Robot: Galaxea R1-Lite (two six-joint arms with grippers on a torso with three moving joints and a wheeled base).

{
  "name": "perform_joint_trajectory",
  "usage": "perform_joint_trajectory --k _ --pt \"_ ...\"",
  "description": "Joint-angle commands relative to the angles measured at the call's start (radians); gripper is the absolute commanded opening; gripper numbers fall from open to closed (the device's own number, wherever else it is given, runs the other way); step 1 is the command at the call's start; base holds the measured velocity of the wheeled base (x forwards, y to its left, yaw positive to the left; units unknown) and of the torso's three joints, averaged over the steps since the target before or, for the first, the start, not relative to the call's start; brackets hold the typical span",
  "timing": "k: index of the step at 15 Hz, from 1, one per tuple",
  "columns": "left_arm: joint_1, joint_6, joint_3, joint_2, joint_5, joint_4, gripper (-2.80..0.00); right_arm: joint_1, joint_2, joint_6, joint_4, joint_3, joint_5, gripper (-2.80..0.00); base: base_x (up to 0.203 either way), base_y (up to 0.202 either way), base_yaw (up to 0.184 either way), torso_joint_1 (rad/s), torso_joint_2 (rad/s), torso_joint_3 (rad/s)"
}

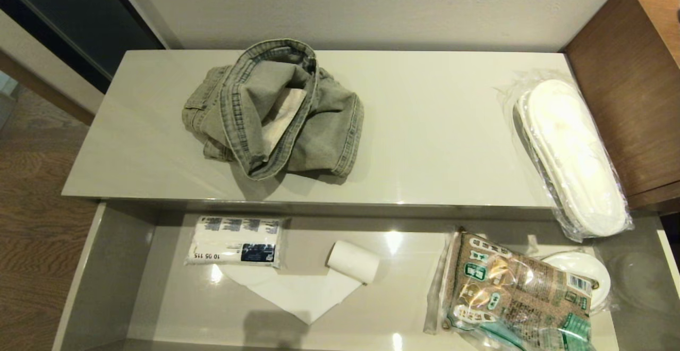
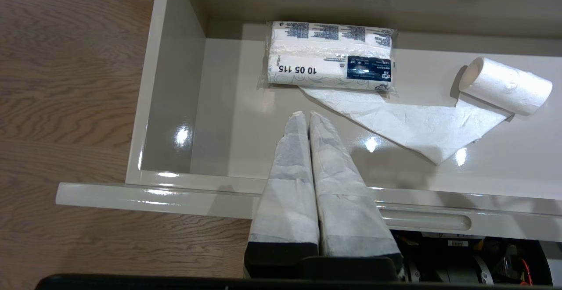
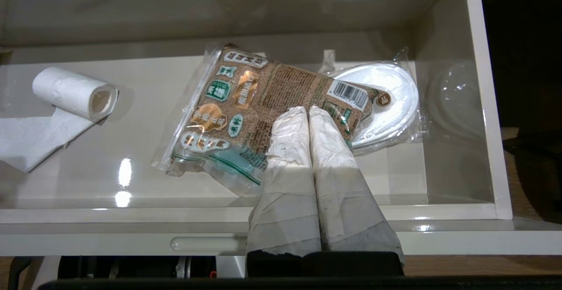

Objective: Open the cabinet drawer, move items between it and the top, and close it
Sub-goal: Close the drawer

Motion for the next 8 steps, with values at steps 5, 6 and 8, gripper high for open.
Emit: perform_joint_trajectory --k 5,6,8 --pt "0.001 -0.001 0.002 0.0 0.001 0.0 -2.8 0.0 -0.002 0.0 0.0 0.0 0.0 -2.8 0.0 0.0 0.0 0.0 0.0 0.0" --pt "0.002 -0.001 0.002 0.0 0.001 0.0 -2.8 0.0 -0.002 0.0 0.0 0.0 -0.001 -2.8 0.0 0.0 0.0 0.0 0.0 0.0" --pt "0.001 -0.001 0.002 0.0 0.001 0.0 -2.8 0.0 -0.002 0.0 0.0 0.0 0.0 -2.8 0.0 0.0 0.0 0.0 0.0 0.0"
